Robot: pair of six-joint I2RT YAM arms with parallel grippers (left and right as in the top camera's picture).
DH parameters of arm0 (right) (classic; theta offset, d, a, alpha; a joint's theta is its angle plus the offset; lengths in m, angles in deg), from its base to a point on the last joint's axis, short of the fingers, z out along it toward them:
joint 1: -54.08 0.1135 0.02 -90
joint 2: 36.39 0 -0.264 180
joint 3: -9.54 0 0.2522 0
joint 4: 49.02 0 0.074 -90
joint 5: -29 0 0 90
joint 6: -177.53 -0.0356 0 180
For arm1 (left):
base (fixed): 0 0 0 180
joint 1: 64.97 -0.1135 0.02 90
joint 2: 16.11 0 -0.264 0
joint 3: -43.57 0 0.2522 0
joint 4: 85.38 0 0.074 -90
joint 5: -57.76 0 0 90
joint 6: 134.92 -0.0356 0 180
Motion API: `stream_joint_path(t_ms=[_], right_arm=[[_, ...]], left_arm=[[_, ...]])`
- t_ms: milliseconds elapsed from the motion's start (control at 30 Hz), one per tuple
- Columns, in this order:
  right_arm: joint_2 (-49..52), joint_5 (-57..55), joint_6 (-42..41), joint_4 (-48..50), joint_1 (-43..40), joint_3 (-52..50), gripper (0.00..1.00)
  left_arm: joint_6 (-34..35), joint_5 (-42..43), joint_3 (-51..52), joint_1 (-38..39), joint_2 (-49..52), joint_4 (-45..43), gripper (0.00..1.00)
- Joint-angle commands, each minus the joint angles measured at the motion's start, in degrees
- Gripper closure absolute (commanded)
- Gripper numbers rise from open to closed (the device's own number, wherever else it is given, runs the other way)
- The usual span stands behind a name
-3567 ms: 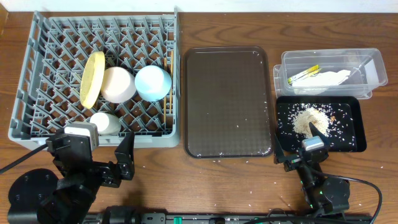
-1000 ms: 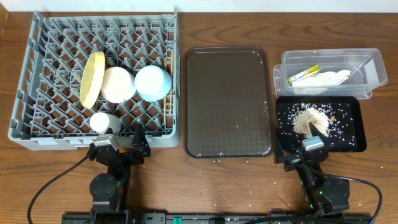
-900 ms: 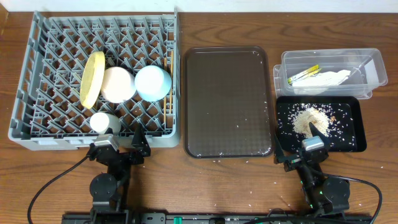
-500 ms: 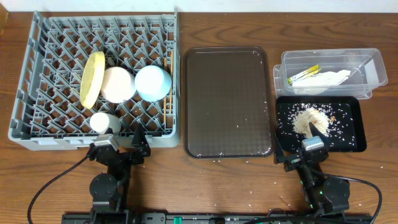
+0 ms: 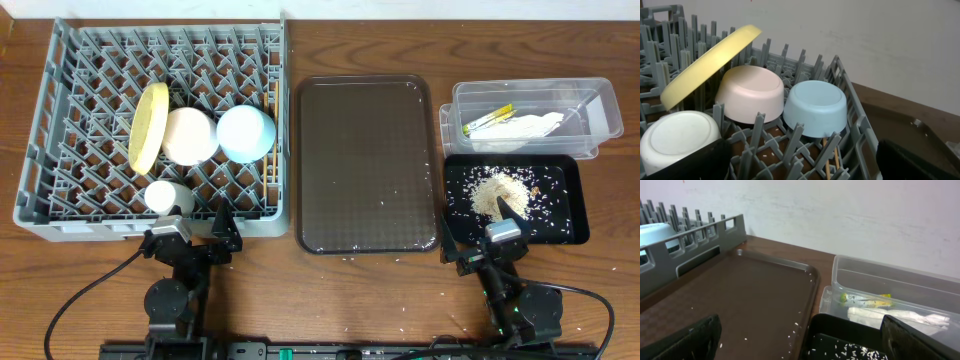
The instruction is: Sort waste into correct bins and load items into the dishwasher
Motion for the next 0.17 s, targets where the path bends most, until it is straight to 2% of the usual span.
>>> stream_joint_path(t_ms=[0, 133], right_arm=[[-0.3, 0.3, -0.7, -0.2, -0.6, -0.1, 0.01], [-0.3, 0.3, -0.7, -0.2, -0.6, -0.1, 0.01]], left_arm=[[-1.2, -0.7, 0.4, 0.2, -0.4, 2.7, 0.07], [-1.2, -0.7, 0.4, 0.2, -0.4, 2.7, 0.07]])
